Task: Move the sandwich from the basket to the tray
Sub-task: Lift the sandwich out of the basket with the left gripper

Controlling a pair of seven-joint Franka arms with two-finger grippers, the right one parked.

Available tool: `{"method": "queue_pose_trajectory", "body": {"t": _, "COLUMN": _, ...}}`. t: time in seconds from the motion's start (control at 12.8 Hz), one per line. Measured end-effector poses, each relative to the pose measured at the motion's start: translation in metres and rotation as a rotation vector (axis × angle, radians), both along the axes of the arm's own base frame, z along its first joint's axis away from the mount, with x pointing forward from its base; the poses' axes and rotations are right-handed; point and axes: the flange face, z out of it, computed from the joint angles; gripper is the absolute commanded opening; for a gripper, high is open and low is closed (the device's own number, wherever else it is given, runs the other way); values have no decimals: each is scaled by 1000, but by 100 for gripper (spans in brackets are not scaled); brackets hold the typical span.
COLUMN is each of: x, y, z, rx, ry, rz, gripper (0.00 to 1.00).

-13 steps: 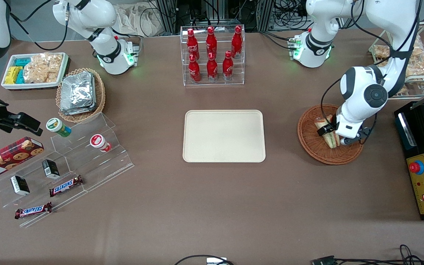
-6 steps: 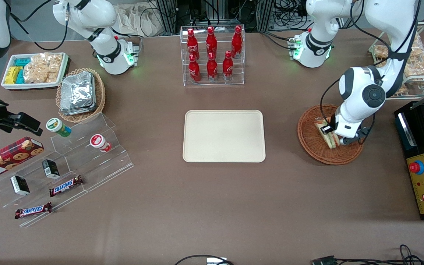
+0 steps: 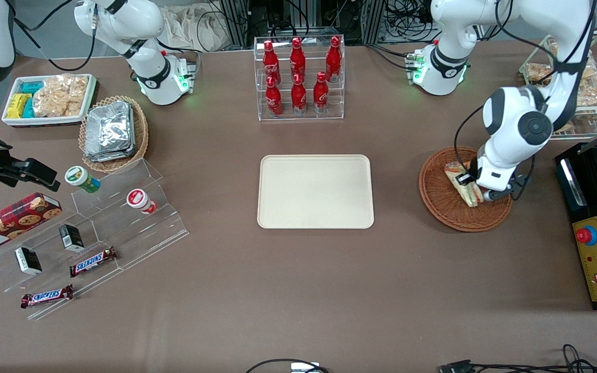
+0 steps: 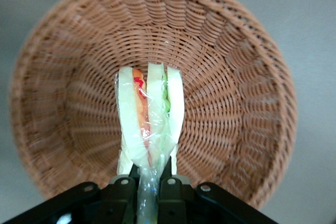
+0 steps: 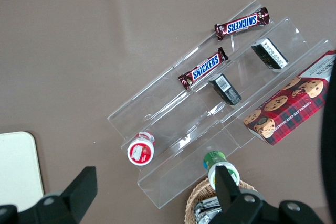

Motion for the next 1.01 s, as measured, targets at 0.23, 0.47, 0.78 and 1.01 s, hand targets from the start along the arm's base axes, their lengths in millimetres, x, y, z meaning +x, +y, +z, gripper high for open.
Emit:
{"method": "queue_pose_trajectory", "body": {"t": 0.23, "x": 1, "y": 1, "z": 79, "rx": 9, "ry": 38, "rz": 3, "gripper": 6}}
{"method": "queue_pose_trajectory", "body": {"t": 0.47, "x": 14, "y": 2, "z": 175, "rx": 13, "ry": 89, "rz": -22, "gripper": 6}}
{"method": "queue_pose_trajectory", "body": {"t": 0.78, "x": 24, "y": 2, "z": 273, "rx": 7, "ry": 115, "rz": -82, "gripper": 8}}
{"method": "queue_pose_trajectory", "body": {"t": 1.01, "x": 37, "y": -9, "z": 281, "rx": 8, "ry": 114, "rz": -107, "gripper": 8}}
